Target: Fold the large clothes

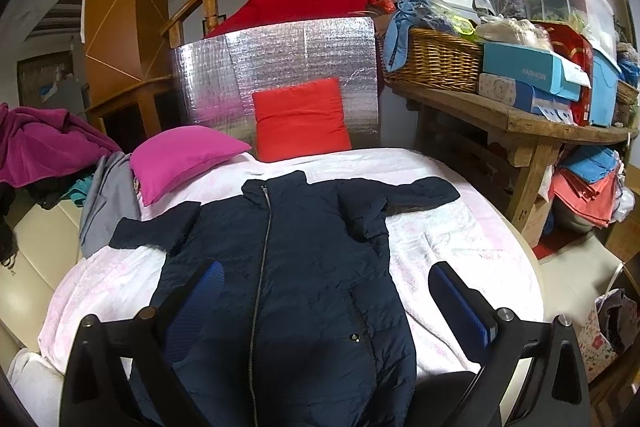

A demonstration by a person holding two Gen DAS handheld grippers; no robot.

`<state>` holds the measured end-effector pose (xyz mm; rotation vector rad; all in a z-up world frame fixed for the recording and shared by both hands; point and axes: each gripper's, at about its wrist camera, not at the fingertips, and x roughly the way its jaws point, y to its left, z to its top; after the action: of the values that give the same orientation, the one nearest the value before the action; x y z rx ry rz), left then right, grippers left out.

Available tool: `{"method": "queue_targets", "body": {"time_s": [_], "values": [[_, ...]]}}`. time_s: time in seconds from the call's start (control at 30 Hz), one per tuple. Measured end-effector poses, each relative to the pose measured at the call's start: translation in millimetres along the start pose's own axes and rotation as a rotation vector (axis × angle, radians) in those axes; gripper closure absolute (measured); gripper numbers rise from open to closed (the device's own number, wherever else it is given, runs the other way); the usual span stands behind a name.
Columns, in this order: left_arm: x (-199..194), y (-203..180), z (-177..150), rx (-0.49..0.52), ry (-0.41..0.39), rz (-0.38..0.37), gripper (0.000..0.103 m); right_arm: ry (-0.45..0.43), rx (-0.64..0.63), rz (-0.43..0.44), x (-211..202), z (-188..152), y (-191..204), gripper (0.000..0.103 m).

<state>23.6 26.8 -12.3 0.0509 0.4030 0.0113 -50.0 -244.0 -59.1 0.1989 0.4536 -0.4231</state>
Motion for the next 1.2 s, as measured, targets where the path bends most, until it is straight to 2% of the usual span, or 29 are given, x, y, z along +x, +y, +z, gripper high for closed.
{"method": "queue_targets", "body": {"time_s": [0.37, 1.2], "values": [[3, 4, -1, -0.010, 0.004, 0.013, 0.000, -0.004, -0.018, 0.010, 1, 0, 11, 0.000], [7, -3, -1, 0.009, 0.013, 0.025, 0.000, 0.009, 0.016, 0.009, 8, 1, 1, 0.000]]}}
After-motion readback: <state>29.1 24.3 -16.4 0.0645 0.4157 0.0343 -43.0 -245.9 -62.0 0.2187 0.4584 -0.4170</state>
